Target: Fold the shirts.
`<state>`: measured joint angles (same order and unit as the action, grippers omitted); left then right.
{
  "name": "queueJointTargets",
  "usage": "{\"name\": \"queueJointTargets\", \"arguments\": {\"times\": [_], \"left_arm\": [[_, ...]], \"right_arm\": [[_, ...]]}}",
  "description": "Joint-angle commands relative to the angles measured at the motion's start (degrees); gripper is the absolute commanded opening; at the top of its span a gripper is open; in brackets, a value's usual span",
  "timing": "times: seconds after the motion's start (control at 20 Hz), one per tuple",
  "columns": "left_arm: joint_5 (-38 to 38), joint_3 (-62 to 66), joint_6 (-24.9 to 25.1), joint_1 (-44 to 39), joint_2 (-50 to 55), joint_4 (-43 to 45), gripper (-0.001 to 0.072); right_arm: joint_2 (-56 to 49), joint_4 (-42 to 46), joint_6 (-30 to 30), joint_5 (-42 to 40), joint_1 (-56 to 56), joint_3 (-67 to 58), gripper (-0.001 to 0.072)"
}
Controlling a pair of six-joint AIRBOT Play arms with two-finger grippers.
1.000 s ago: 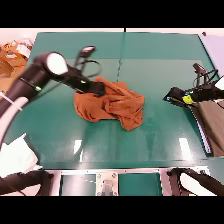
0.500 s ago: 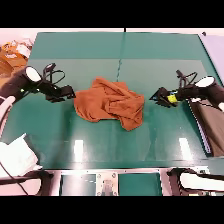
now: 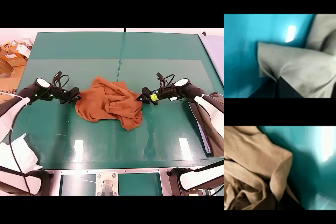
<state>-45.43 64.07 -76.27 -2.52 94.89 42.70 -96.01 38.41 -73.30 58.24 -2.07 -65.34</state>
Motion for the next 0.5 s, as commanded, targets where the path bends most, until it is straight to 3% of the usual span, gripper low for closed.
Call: {"name": "queueJointTargets", "arguments": {"times": [0.0,0.1,0.3,0.45], "left_arm": [[-1.88,1.73,2.89,0.11,0.39,-1.55,0.0023],[-5.81,5.33,2.49,0.11,-1.25,3.74,0.0022],[-12.76,14.32,-4.13,0.11,-11.21,21.59,0.0022],[-14.12,21.73,-4.24,0.09,-22.1,26.01,0.0022]], "right_arm": [[-1.01,-0.68,1.99,3.98,-1.57,-4.39,0.0016],[-0.07,-0.13,1.97,8.26,-4.7,-8.44,0.0016],[8.57,0.0,1.77,11.98,-12.87,-14.86,0.0015],[19.39,-0.07,1.79,11.96,-17.94,-18.03,0.0015]]}}
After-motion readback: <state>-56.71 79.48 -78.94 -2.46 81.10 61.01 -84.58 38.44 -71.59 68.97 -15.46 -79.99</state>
